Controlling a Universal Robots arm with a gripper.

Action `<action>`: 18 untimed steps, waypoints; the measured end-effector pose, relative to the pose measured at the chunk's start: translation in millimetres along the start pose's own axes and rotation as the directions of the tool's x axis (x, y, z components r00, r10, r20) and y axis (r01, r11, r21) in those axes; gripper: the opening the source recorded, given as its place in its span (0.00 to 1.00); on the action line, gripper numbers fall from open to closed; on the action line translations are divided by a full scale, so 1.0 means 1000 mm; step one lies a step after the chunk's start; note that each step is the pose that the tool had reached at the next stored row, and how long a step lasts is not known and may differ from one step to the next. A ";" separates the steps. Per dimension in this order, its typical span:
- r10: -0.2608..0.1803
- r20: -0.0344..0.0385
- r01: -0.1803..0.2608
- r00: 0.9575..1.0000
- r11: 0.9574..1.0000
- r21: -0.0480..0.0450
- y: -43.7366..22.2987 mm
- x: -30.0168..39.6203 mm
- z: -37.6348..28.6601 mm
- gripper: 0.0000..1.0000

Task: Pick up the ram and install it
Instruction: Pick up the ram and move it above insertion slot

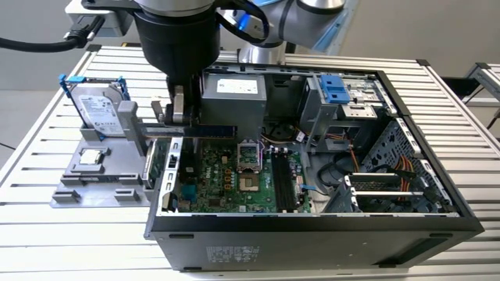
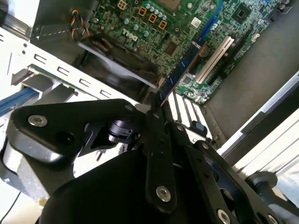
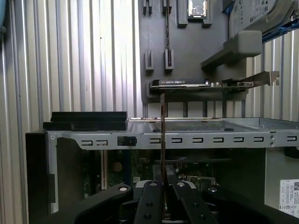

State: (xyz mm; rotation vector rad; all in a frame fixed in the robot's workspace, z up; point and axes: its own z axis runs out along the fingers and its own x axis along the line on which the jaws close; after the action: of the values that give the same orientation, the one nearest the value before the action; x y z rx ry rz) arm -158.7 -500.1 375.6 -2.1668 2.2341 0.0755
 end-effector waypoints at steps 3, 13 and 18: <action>0.000 0.000 0.000 1.000 1.000 0.000 -0.0038 -0.0001 0.0000 0.00; 0.000 0.000 0.000 1.000 1.000 0.000 -0.0180 -0.0005 -0.0003 0.00; 0.000 0.000 0.000 1.000 1.000 0.000 -0.0247 -0.0008 -0.0004 0.00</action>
State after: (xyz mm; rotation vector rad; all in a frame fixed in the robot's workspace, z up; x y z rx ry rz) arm -134.0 -500.1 375.6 -2.1668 2.2342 0.0755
